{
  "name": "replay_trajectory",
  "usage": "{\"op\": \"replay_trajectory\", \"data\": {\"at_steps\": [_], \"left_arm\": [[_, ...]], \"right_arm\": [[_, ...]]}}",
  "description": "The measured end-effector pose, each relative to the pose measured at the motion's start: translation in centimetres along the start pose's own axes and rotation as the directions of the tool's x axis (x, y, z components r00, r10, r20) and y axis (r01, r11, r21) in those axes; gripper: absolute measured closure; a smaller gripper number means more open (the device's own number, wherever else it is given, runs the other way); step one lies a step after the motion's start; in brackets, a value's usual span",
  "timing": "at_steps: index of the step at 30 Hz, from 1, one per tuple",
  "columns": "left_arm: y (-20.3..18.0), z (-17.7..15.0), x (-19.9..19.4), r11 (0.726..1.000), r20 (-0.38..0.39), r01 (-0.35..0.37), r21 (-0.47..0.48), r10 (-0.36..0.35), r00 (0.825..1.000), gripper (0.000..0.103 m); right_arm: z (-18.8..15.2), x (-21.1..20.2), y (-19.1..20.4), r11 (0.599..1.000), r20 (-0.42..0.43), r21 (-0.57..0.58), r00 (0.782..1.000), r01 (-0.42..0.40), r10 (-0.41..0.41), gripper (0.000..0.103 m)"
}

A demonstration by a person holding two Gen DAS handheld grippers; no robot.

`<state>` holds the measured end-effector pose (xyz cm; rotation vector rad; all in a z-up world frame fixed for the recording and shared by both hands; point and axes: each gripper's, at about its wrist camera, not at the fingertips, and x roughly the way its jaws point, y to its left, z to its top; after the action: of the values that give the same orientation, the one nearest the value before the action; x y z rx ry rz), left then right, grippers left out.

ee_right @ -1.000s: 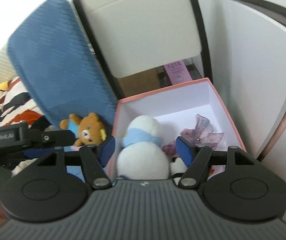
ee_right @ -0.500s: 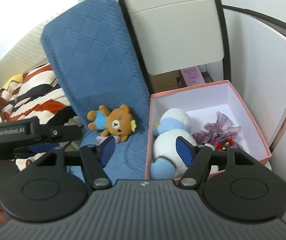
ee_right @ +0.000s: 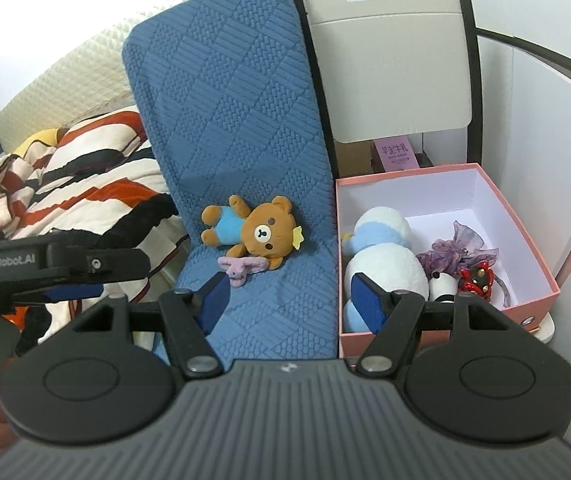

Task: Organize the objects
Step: 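Withdraw both open tools from the box toward the brown bear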

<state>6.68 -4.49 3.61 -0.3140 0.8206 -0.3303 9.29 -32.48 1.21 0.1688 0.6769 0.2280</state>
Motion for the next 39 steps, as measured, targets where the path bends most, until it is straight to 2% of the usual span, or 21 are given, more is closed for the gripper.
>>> {"op": "replay_trajectory", "data": {"at_steps": [4, 9, 17, 28, 39], "left_arm": [[0.9, -0.4, -0.3, 1.000, 0.001, -0.017, 0.026, 0.017, 1.000, 0.004], [1.9, -0.4, 0.0, 0.998, -0.014, -0.038, 0.041, 0.039, 0.999, 0.004], [2.7, -0.1, 0.9, 0.998, 0.009, -0.045, 0.046, 0.045, 0.999, 0.004], [5.1, -0.1, 5.7, 0.997, -0.021, -0.077, 0.013, 0.077, 0.997, 0.004], [7.6, 0.1, 10.8, 0.995, 0.022, -0.100, 0.008, 0.100, 0.995, 0.004]], "right_arm": [[-0.5, 0.2, 0.9, 0.999, 0.023, -0.035, 1.000, 0.016, -0.015, 0.034], [-1.0, 0.7, 1.1, 1.000, 0.033, -0.008, 0.999, 0.010, -0.010, 0.034], [-1.3, 1.7, 0.8, 0.999, 0.054, -0.014, 0.998, 0.029, -0.028, 0.034], [-1.8, 6.7, -0.3, 1.000, 0.036, 0.008, 0.999, 0.009, -0.010, 0.034], [-1.7, 12.8, -0.1, 1.000, 0.045, -0.001, 0.999, -0.013, 0.013, 0.034]]}}
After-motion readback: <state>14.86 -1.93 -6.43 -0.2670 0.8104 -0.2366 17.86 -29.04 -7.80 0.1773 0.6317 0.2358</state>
